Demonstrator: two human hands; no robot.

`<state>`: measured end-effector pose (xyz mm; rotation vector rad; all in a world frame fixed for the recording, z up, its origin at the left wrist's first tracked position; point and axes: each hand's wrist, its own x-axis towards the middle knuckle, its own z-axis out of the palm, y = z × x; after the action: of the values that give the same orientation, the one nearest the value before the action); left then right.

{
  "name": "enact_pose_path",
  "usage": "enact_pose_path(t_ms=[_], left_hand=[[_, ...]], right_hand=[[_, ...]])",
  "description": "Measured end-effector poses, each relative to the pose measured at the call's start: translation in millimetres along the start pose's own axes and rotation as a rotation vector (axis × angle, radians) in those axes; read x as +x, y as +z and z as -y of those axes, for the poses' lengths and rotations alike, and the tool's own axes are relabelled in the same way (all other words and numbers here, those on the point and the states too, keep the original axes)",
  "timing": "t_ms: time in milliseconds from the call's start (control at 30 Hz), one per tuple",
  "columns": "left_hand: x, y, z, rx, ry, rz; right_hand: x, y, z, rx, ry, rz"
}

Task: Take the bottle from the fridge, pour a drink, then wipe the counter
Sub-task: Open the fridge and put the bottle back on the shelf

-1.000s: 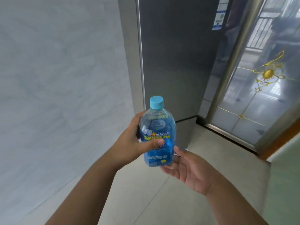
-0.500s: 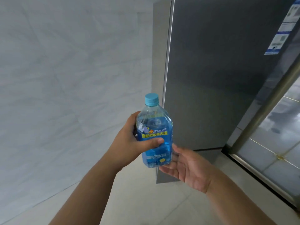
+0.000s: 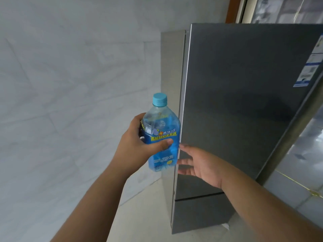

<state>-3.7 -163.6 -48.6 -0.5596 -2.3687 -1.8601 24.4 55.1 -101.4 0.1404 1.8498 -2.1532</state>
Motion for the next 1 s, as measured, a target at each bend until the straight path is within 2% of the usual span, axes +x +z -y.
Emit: enact_pose_path(t_ms=[67,200,233,300,433,533,800,1000], left_hand=[[9.6,2.5,-1.7,0.029,0.002,-0.044],[24.1,7.8,-2.6,0.015,-0.016,-0.126],[26.9,8.9,-2.4,0.023,-0.014,-0.138],[30.1,11.9,-2.3,0.031,-0.021,-0.148],[32.1,19.4,-0.9,0.037,-0.045,-0.134],[35.0,22.8,3.1,0.042,-0.060,-0.132],[44.6,21.7,12.9,0.076,-0.083,-0.121],[50.7,13.9,21.2,0.080,-0.084,-0.066]], right_hand=[[16.9,-7.1,20.2,-0.306,-0.094,-0.117],[47.8,-16.2,55.0,-1.460,-0.358,-0.197],[54.0,-14.0,63.2,-1.636,-0.395,-0.220],[66.5,-9.1,76.5,-1.708,-0.388,-0.259],[97.0,-22.0,74.6,-1.865,-0.225,-0.299],[109.1,-31.4,63.9,-1.955,-0.252,-0.350],[120.5,-21.7,42.1,-1.961,-0.263,-0.469],[119.8,-13.8,41.6,-1.980,-0.219,-0.483]])
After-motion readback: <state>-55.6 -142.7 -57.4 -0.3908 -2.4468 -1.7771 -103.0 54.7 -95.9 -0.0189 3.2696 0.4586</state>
